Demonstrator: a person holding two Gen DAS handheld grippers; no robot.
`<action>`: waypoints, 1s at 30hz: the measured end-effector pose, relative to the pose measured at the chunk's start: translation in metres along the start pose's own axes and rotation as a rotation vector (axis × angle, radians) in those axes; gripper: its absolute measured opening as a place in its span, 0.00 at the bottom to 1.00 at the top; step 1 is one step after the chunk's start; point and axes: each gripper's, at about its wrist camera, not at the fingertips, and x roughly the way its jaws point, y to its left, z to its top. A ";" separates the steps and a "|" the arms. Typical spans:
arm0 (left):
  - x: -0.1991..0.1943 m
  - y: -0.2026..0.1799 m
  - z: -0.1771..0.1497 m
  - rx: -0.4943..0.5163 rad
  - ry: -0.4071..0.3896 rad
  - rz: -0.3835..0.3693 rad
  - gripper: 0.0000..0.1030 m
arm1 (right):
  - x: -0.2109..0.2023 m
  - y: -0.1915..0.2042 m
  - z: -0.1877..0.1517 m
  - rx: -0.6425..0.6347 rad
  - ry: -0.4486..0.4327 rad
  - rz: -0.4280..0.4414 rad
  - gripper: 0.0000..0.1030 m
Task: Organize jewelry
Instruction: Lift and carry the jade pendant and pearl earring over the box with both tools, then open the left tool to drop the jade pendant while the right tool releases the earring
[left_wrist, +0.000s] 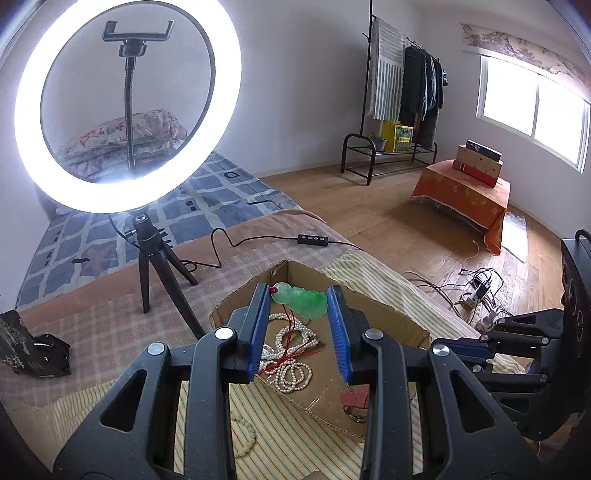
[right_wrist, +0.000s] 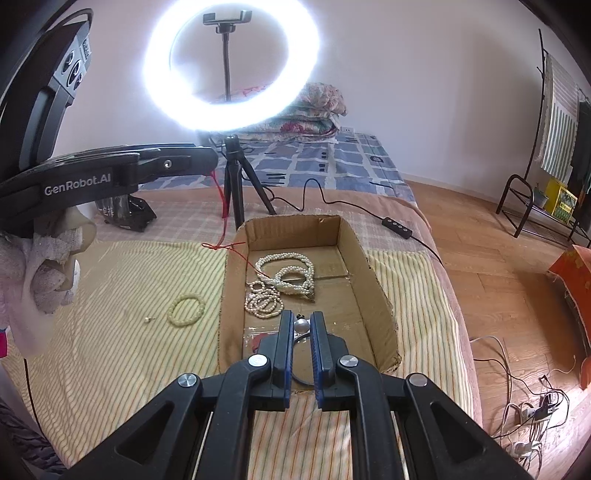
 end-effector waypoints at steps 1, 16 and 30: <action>0.006 0.000 0.000 -0.002 0.005 0.002 0.31 | 0.003 -0.002 0.000 0.000 0.003 -0.001 0.06; 0.056 -0.009 -0.007 -0.010 0.069 -0.003 0.31 | 0.034 -0.017 -0.006 0.019 0.052 0.002 0.06; 0.057 -0.009 -0.006 -0.019 0.084 0.021 0.53 | 0.035 -0.014 -0.004 0.013 0.032 -0.006 0.48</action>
